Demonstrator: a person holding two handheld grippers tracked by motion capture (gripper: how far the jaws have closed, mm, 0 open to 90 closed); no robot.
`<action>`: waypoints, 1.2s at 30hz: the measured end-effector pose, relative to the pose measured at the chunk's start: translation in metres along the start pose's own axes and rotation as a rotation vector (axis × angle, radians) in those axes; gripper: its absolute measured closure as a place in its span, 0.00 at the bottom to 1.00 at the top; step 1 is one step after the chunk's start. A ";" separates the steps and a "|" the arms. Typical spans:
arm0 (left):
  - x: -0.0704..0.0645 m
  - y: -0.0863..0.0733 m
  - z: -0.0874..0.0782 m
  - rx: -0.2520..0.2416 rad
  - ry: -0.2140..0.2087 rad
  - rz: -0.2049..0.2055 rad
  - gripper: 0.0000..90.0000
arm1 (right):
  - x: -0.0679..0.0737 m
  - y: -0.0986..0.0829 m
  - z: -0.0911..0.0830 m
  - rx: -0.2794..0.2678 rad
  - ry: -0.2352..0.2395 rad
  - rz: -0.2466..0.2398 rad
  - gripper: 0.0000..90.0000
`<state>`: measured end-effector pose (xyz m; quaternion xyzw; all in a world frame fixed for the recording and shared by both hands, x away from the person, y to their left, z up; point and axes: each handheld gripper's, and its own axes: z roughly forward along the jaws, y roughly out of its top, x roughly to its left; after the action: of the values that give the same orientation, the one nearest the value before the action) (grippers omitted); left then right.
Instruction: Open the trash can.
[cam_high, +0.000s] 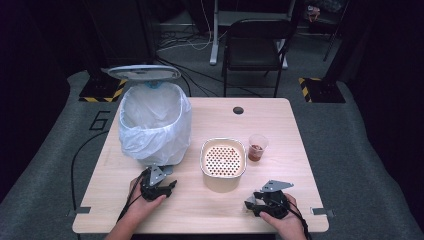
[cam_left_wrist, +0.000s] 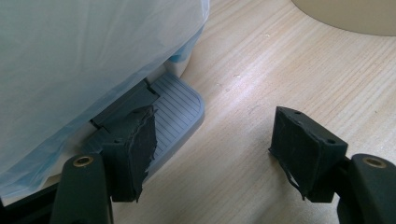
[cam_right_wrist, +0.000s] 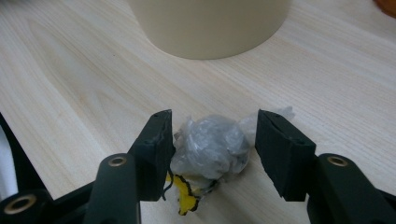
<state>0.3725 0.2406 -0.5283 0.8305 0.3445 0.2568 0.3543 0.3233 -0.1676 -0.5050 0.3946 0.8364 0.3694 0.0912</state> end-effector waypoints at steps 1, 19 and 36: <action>0.000 0.000 0.000 0.000 0.000 0.000 0.34 | 0.000 0.000 0.001 0.003 -0.001 0.004 0.54; 0.000 0.000 0.000 0.001 0.003 0.001 0.34 | -0.001 0.000 0.003 0.026 0.001 -0.023 0.61; 0.000 0.000 0.000 0.000 0.003 0.000 0.34 | -0.005 0.013 -0.014 0.006 0.013 -0.025 0.62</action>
<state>0.3724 0.2405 -0.5283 0.8301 0.3452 0.2580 0.3538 0.3280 -0.1731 -0.4872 0.3820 0.8430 0.3680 0.0892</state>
